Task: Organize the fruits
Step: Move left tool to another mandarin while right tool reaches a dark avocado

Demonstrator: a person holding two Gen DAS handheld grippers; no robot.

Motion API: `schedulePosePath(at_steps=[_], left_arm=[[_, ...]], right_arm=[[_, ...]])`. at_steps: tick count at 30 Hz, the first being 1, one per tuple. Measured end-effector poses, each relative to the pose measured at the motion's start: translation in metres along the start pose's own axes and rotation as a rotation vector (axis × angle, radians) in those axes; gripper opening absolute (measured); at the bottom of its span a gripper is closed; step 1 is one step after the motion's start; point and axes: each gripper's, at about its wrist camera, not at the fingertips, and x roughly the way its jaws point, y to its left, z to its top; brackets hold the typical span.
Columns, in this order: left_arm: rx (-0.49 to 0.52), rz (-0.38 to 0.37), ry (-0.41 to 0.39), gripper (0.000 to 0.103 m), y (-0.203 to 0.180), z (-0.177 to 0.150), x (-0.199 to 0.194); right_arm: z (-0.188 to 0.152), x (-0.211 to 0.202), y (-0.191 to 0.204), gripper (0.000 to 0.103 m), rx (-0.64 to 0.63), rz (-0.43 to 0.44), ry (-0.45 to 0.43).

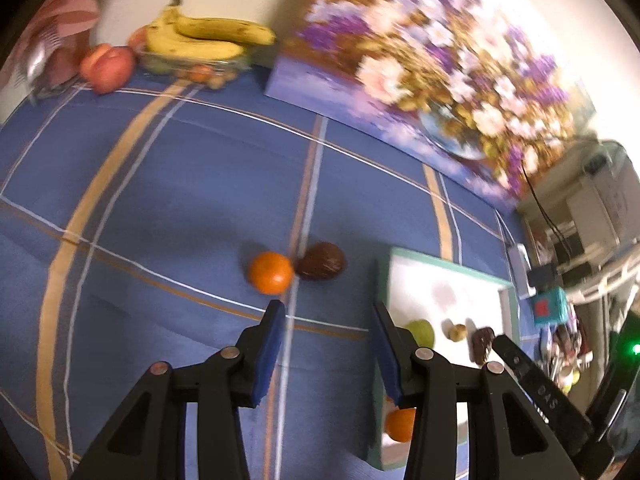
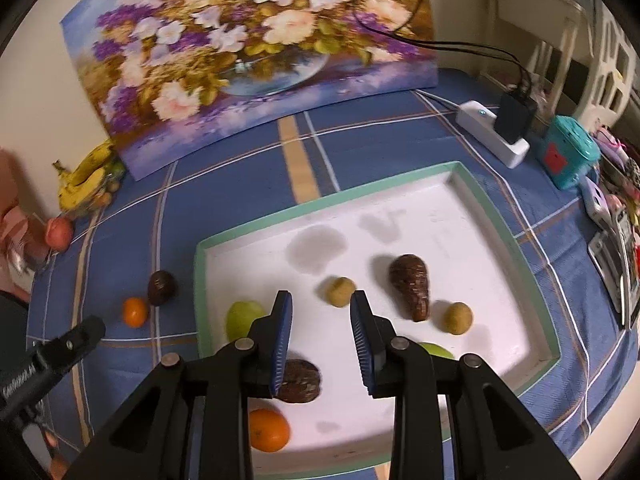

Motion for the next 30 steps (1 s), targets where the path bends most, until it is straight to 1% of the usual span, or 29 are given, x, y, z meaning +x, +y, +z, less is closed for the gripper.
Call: schedulePosePath(at_steps=[6,15,16,17,19,21,23,25,28,29,30], left_arm=[[-0.046,0.008,-0.017,0.047,0.015,0.004,-0.005],[-0.032,0.013,-0.009,0.047,0.010,0.002,-0.004],[-0.035,0.018,-0.004,0.052,0.010,0.002,-0.003],[-0.036,0.023,0.001,0.062,0.011,0.001,-0.001],[-0.037,0.035,0.018,0.067,0.011,0.000,0.003],[-0.035,0.061,0.029,0.069,0.011,0.000,0.006],[-0.034,0.085,0.033,0.076,0.013,-0.001,0.008],[-0.040,0.100,0.032,0.080,0.015,-0.002,0.008],[-0.061,0.114,0.022,0.091,0.020,-0.002,0.008],[-0.069,0.118,0.018,0.095,0.023,-0.002,0.008],[-0.079,0.125,0.012,0.097,0.025,-0.002,0.008]], right_arm=[[-0.002,-0.002,0.012,0.031,-0.031,0.007,-0.001],[-0.004,-0.002,0.020,0.031,-0.056,0.006,0.000],[-0.004,-0.001,0.019,0.031,-0.054,0.005,0.003],[-0.005,0.000,0.019,0.034,-0.051,0.003,0.007],[-0.005,0.003,0.017,0.054,-0.046,0.006,0.014],[-0.005,0.004,0.017,0.058,-0.043,0.008,0.018],[-0.005,0.006,0.017,0.062,-0.048,0.010,0.021],[-0.006,0.007,0.016,0.075,-0.046,0.010,0.020],[-0.006,0.010,0.015,0.079,-0.041,0.009,0.025],[-0.007,0.011,0.015,0.080,-0.041,0.009,0.025],[-0.007,0.012,0.015,0.085,-0.042,0.007,0.024]])
